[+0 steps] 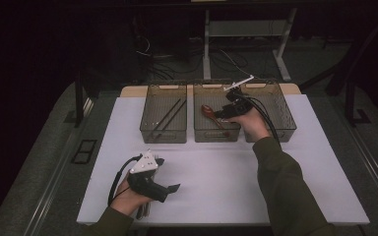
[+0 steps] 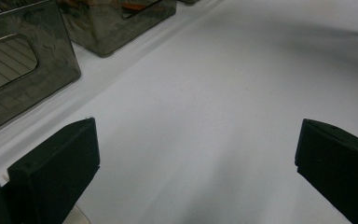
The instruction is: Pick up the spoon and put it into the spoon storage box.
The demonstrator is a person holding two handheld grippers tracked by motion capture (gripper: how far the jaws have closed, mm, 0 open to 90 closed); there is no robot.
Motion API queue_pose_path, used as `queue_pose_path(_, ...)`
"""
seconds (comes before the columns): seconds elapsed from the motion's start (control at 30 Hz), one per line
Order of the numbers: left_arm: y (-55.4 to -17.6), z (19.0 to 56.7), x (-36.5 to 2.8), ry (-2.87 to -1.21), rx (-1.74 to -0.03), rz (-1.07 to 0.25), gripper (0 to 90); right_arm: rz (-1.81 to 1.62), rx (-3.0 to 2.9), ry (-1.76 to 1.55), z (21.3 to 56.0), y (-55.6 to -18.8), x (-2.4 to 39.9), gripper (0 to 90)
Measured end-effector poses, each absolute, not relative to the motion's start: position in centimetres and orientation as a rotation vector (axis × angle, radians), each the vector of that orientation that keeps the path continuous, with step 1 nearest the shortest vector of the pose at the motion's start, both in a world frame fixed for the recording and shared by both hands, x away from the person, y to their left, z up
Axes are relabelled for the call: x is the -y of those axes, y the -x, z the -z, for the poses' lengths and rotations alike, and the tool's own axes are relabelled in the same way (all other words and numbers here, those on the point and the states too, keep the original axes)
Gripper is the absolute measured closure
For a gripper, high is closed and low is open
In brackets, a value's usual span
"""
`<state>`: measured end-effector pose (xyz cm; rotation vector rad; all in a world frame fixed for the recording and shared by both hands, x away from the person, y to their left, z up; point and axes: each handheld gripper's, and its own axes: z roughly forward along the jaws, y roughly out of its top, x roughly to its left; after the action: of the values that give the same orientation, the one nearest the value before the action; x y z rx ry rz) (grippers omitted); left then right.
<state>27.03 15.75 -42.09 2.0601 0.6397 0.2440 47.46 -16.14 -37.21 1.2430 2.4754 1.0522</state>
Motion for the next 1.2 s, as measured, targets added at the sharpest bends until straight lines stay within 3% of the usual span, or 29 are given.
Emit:
queue_pose_path(0.47, -27.0, 42.2, -15.6, -2.051, -0.652, -0.238, 0.0, -1.224, -2.42, -1.149, 35.2, -43.8, 18.5, 32.0)
queue_pose_path(1.2, -27.0, 42.3, -15.7, -2.06, -0.659, -0.238, 0.0, -1.333, -2.353, -1.018, 36.2, -36.8, 22.4, 25.4)
